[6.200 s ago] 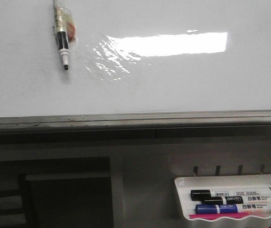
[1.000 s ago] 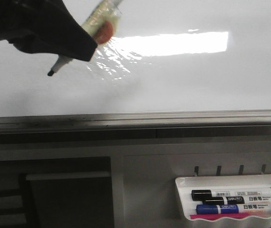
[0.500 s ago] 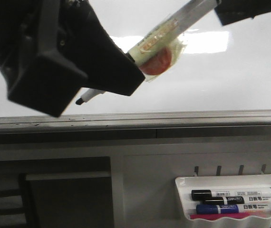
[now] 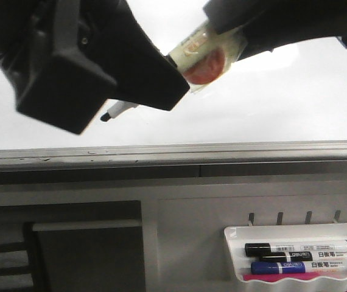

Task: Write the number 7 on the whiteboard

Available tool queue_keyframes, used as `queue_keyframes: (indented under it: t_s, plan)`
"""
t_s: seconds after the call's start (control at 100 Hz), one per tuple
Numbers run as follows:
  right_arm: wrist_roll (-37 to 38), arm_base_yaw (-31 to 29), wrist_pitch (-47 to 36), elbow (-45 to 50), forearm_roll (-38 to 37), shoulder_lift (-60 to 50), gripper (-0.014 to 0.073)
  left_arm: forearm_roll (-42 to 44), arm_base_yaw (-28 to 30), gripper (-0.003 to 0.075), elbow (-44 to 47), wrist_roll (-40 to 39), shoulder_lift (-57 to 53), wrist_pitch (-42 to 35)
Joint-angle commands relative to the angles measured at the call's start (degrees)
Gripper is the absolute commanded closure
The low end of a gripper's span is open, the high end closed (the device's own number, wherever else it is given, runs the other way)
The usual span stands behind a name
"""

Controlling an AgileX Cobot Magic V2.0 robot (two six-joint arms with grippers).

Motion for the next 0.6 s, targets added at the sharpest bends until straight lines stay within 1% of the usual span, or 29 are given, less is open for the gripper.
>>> queue_keyframes:
  t_s: [0.0,0.01,0.02,0.05,0.12,0.18,0.21,0.26,0.3,0.31,0.33,0.38,0.45,0.5,0.59]
  plan:
    - [-2.6,0.1,-0.2,-1.9,3.4,-1.0,0.0617,0.0,-0.4,0.074,-2.1,-0.1,-1.3,-3.6]
    - [-2.8,0.1,-0.2,-1.9,3.6,-1.0,0.0617,0.0,-0.4,0.074,-2.1,-0.1,-1.3,-3.6]
    - [-2.9,0.1,-0.2,-1.9,3.6,-1.0,0.0645,0.0,-0.4,0.074,-2.1,-0.1,-1.3,-3.6]
    - [-3.0,0.1,-0.2,-1.9,3.8,-1.0,0.0664,0.0,-0.4,0.074,-2.1,-0.1,-1.3,-3.6]
    - [-3.1,0.1,-0.2,-1.9,3.9,-1.0,0.0655,-0.5,-0.4,0.0735,-2.2,-0.1,-1.3,-3.6]
    - [-3.2,0.1,-0.1,-1.9,3.9,-1.0,0.0655,-0.7,-0.4,0.07,-2.6,-0.1,-1.3,-3.4]
    - [-3.6,0.1,-0.1,-1.9,3.9,-1.0,0.0655,-1.0,-0.3,0.0671,-2.8,-0.1,-1.3,-3.4]
    - [-3.6,0.1,-0.5,-1.9,3.9,-1.0,0.0655,-1.5,-0.2,0.0603,-3.5,-0.1,-1.4,-3.3]
    - [-3.7,0.1,-0.9,-1.9,3.9,-1.0,0.0655,-2.0,-0.1,0.0525,-4.1,-0.1,-1.4,-3.1]
    - [-3.7,0.1,-1.1,-1.9,3.9,-1.0,0.0655,-2.0,-0.1,0.0495,-4.3,-0.1,-1.4,-3.1]
    - [-4.0,0.1,-1.3,-1.9,3.9,-1.1,0.0653,-2.0,-0.1,0.0464,-4.4,-0.1,-1.5,-3.0]
    - [-4.5,0.1,-1.8,-1.9,3.9,-1.5,0.0645,-2.0,0.3,0.0339,-5.2,-0.1,-1.6,-3.0]
    - [-5.1,0.1,-2.8,-1.9,3.9,-2.7,0.0642,-2.8,1.6,0.0229,-5.9,-0.2,-2.1,-3.2]
    - [-5.1,0.1,-4.3,-1.9,3.6,-4.2,0.0642,-3.8,3.0,0.0204,-6.0,-0.2,-2.8,-3.2]
    - [-5.1,0.1,-9.4,-0.8,3.4,-8.5,0.0642,-6.3,7.1,0.0208,-6.0,-0.6,-4.5,-3.1]
